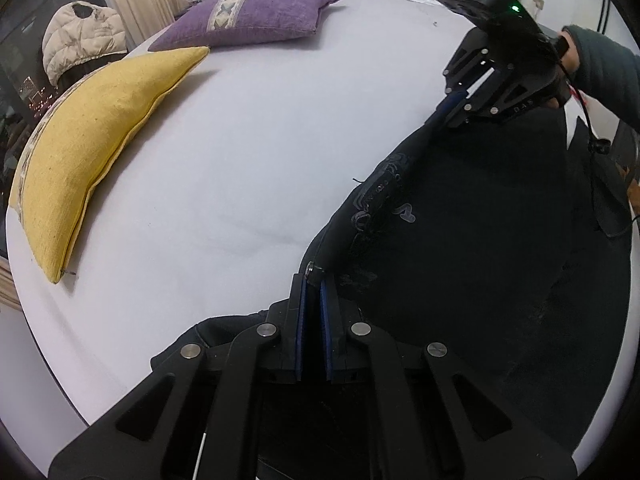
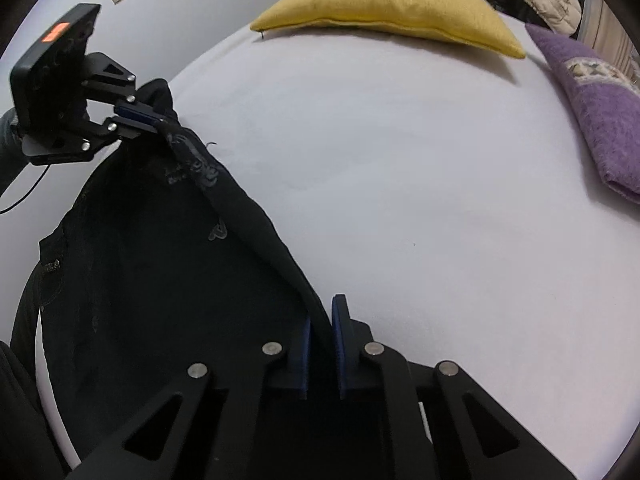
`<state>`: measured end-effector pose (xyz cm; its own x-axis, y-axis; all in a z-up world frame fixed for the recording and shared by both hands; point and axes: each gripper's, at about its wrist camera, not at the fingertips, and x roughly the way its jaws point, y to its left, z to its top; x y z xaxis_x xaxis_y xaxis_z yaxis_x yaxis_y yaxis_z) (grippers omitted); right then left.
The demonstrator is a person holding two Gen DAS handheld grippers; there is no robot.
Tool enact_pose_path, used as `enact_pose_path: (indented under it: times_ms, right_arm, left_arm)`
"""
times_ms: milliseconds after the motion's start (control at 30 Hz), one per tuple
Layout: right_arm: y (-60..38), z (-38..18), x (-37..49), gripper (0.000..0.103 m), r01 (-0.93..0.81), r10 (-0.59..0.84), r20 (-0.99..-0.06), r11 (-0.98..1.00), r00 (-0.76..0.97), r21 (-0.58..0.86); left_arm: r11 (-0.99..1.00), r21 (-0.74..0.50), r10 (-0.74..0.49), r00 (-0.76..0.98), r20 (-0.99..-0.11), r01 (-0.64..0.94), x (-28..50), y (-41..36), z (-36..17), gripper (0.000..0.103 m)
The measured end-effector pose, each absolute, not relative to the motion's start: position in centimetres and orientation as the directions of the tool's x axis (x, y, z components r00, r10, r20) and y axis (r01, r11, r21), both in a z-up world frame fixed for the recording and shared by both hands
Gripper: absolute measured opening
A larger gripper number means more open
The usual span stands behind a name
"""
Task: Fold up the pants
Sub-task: 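Grasp the jeans waistband with the left tool while the right tool grasps the waistband corner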
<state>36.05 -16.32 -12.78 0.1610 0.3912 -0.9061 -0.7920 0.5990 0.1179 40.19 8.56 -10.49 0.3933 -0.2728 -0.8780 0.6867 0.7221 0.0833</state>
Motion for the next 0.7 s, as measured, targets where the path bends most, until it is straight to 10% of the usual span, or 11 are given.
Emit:
enact_pose_path:
  times_ms: [700]
  right_arm:
    - [-10.9,-9.7,26.0,0.004,-0.697,0.402,-0.822,0.717,0.402,0.009]
  left_arm:
    - [0.738,0.023,-0.351,0.413,-0.84,0.674,28.0,8.4,-7.6,0.005]
